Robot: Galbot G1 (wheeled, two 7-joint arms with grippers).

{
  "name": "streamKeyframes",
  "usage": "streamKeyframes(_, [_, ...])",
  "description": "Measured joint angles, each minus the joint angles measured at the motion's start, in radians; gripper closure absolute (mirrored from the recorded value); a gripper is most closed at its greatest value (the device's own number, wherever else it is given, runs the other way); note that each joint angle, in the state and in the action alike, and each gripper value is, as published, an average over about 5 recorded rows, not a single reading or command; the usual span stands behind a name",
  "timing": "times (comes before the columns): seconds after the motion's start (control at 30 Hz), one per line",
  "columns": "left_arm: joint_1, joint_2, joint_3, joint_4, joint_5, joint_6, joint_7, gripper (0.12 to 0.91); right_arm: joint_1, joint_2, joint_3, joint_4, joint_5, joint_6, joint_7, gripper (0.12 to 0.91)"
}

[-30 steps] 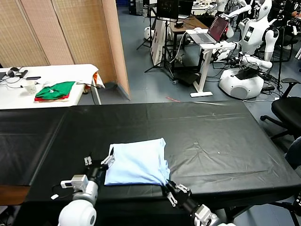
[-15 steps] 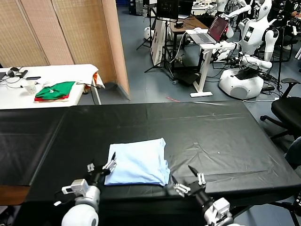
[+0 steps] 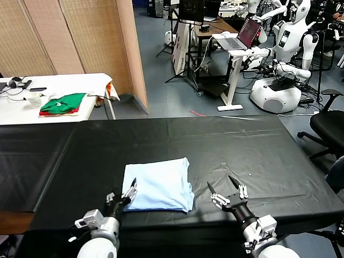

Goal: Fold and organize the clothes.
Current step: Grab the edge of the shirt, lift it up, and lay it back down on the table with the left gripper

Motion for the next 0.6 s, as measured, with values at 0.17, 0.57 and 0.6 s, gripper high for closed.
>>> streamKeyframes(0.17, [-0.004,-0.016,-0.012,0.009,-0.078,0.003,-0.003,0.193,0.002,0.011,0.019,0.0,-0.001,0.017,0.002,0.118])
streamKeyframes(0.57, [-0.017,-0.016,-0.033,0.007,-0.208,0.041,-0.026,0.868,0.008,0.028,0.03,-0.006,-0.014,0.029,0.005,0.118])
streamKeyframes(0.6, [-0.018,-0.012,-0.035,0.003,-0.195,0.044,-0.027,0.869,0.007,0.03,0.032,-0.006,-0.016,0.03,0.006,0.118])
